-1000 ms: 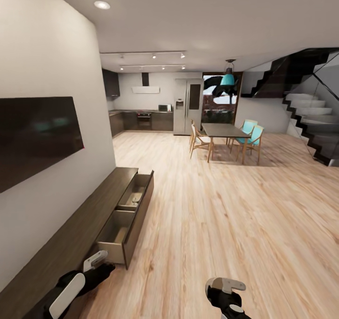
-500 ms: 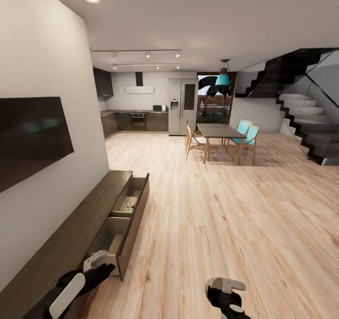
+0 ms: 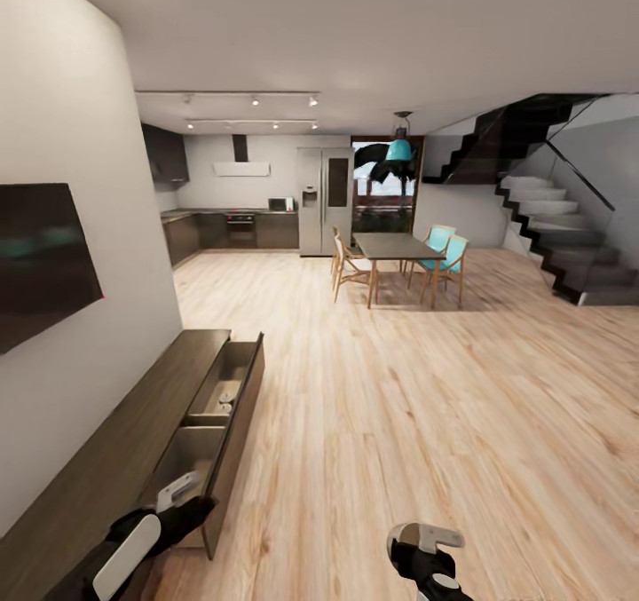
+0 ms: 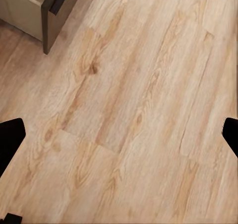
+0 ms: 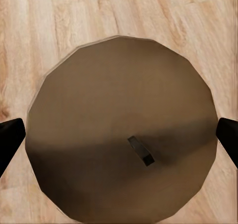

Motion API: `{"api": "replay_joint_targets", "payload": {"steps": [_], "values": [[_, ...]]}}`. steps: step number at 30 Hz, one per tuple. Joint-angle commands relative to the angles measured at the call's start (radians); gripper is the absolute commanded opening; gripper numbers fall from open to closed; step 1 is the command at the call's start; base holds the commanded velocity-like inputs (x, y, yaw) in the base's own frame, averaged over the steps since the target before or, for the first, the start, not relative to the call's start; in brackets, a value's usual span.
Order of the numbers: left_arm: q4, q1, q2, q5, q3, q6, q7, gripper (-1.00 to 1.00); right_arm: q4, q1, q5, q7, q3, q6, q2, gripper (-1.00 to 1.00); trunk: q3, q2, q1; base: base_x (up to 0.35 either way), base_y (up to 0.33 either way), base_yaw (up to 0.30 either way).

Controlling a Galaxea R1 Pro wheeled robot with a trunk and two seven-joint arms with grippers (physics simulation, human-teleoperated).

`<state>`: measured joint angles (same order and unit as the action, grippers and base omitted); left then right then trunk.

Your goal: Place each of the two pumpkins and all three candles from the living room inside a cabinet in the living room (use any cabinet), then make sure every cabinet is closed, and position the cauldron so it is next to a table in the living room.

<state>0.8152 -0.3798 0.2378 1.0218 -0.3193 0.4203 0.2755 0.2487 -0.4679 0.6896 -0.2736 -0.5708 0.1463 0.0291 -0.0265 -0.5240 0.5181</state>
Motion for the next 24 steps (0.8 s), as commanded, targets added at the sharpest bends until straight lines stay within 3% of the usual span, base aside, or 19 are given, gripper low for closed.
{"api": "replay_joint_targets", "payload": {"steps": [1, 10, 24], "values": [[0.002, -0.001, 0.002, 0.011, -0.004, 0.000, 0.010, 1.00, 0.000, -0.002, 0.008, -0.003, -0.009, 0.004, 0.000, -1.00, -0.002, -0.002, 0.001, 0.207, 0.002, -0.274], [0.002, -0.001, 0.002, 0.011, -0.004, 0.000, 0.010, 1.00, 0.000, -0.002, 0.008, -0.004, -0.009, 0.005, 0.000, -1.00, -0.002, -0.002, 0.001, 0.203, 0.000, -0.260], [0.002, -0.001, 0.002, 0.011, -0.005, 0.000, 0.010, 1.00, 0.001, -0.002, 0.008, -0.003, -0.009, 0.006, 0.001, -1.00, -0.002, -0.002, 0.001, 0.262, 0.000, -0.018]]}}
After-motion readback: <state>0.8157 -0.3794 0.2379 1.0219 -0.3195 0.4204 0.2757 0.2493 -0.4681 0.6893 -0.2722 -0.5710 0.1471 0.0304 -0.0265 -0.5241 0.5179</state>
